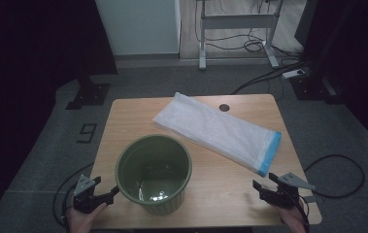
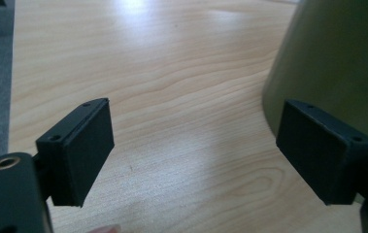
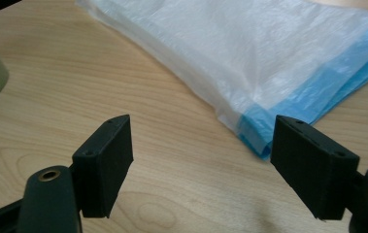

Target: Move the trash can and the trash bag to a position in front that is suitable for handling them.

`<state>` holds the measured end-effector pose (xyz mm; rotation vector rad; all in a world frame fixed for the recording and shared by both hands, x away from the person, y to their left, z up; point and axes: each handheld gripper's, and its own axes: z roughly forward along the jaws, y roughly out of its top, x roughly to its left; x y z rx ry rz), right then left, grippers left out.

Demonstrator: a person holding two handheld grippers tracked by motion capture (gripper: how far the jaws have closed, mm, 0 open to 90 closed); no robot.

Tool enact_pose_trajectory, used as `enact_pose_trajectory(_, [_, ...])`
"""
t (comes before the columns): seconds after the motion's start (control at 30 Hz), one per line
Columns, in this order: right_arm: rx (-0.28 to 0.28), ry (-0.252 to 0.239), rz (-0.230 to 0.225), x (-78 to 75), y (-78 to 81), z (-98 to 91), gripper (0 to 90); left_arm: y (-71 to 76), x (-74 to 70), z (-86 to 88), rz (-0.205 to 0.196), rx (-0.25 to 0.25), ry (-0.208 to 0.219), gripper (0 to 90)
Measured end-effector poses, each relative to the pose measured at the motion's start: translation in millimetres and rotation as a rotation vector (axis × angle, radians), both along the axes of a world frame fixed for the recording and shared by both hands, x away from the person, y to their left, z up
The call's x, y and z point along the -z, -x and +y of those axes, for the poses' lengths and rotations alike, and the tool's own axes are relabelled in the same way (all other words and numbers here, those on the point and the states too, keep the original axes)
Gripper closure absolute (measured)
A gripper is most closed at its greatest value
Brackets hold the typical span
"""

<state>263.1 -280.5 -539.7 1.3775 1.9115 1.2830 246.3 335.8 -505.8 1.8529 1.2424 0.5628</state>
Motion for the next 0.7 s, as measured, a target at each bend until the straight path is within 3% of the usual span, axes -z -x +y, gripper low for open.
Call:
enact_pose_trajectory(0.17, [0.021, -0.006, -0.02, -2.6, 2.8, 0.0, 22.8, 19.2, -5.8, -1.2, -0.04, 0.043, -0.008, 10.4])
enact_pose_trajectory(0.2, [0.025, -0.003, -0.023, -2.0, 4.1, 0.7, 22.9, 30.2, -7.7, -5.2, -0.058, 0.091, -0.02, 8.4])
enact_pose_trajectory(0.27, [0.021, 0.009, -0.021, -1.7, 3.7, 1.1, 23.1, 37.6, -11.0, -10.4, -0.084, 0.159, -0.018, 7.4])
enact_pose_trajectory(0.3, [0.022, 0.016, -0.02, -1.4, 3.0, 1.3, 23.2, 37.6, -11.0, -10.4, -0.084, 0.159, -0.018, 6.8])
enact_pose_trajectory(0.4, [0.033, 0.027, -0.008, 0.4, 1.3, 1.5, 23.8, 38.3, -18.6, -25.5, -0.119, 0.298, -0.009, 6.0])
enact_pose_trajectory(0.47, [0.036, 0.028, 0.011, 2.6, 0.6, 1.3, 23.9, 38.4, -19.9, -34.0, -0.136, 0.363, -0.016, 4.8])
enact_pose_trajectory(0.5, [0.037, 0.034, 0.022, 4.1, 0.6, 1.2, 23.9, 36.6, -20.8, -45.3, -0.141, 0.418, -0.019, 3.8])
enact_pose_trajectory(0.7, [0.033, 0.039, 0.033, 4.7, 4.7, 0.0, 24.3, 23.6, -22.9, -74.5, -0.135, 0.483, -0.057, 1.6])
